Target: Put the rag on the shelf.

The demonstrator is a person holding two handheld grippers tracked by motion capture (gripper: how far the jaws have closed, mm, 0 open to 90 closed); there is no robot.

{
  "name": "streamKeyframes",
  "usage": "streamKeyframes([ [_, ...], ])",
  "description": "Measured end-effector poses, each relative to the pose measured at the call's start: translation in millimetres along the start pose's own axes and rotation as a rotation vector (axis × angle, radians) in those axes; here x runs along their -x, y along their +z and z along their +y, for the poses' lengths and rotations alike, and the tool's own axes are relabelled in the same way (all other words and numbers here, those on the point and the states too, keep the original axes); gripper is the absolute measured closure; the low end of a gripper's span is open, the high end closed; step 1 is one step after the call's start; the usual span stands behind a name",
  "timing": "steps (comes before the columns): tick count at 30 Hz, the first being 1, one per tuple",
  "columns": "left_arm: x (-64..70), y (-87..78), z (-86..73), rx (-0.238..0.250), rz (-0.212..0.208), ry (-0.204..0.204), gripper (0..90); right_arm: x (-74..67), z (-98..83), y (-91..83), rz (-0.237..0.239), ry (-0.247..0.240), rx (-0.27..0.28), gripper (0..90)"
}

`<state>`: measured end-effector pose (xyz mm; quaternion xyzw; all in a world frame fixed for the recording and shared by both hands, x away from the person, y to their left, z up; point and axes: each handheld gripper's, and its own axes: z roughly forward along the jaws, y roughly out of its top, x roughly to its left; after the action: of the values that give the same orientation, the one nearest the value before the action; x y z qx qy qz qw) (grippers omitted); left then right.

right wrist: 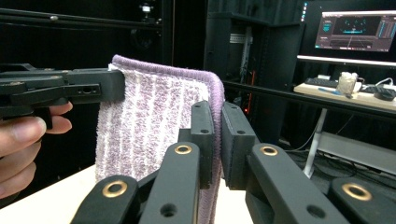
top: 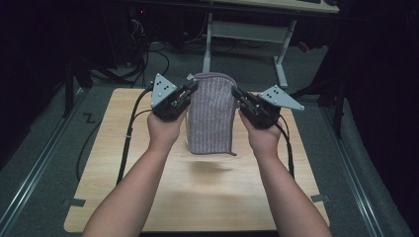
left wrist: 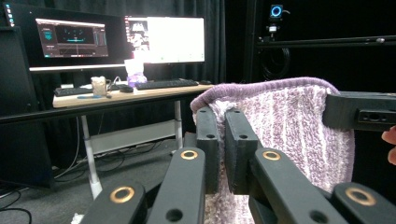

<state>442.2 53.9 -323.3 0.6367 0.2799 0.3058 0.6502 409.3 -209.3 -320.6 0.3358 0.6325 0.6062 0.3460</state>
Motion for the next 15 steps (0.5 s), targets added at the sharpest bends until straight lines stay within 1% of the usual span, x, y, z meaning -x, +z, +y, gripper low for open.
streamKeyframes([
  [1,-2.2,4.6,-0.6,-0.004,-0.002,-0.009,86.0,7.2,0.2,4.6,-0.003,0.022,0.001,85.2],
  [2,-3.6,6.8,-0.8,-0.008,0.0,-0.009,86.0,7.2,0.2,4.6,-0.003,0.022,0.001,85.2],
  [6,-9.6,16.3,-1.4,-0.018,0.01,-0.01,86.0,18.4,-0.2,12.1,-0.009,0.042,-0.005,85.2],
  [11,-14.4,24.6,0.8,-0.034,0.022,0.003,86.0,27.9,0.0,21.6,-0.003,0.071,-0.018,85.2],
  [14,-17.3,26.9,3.7,-0.034,0.03,-0.005,86.0,29.4,0.7,24.1,-0.001,0.07,-0.022,85.2],
  [15,-18.6,28.3,4.9,-0.037,0.033,0.0,86.0,29.6,1.9,26.0,0.0,0.068,-0.025,85.1],
])
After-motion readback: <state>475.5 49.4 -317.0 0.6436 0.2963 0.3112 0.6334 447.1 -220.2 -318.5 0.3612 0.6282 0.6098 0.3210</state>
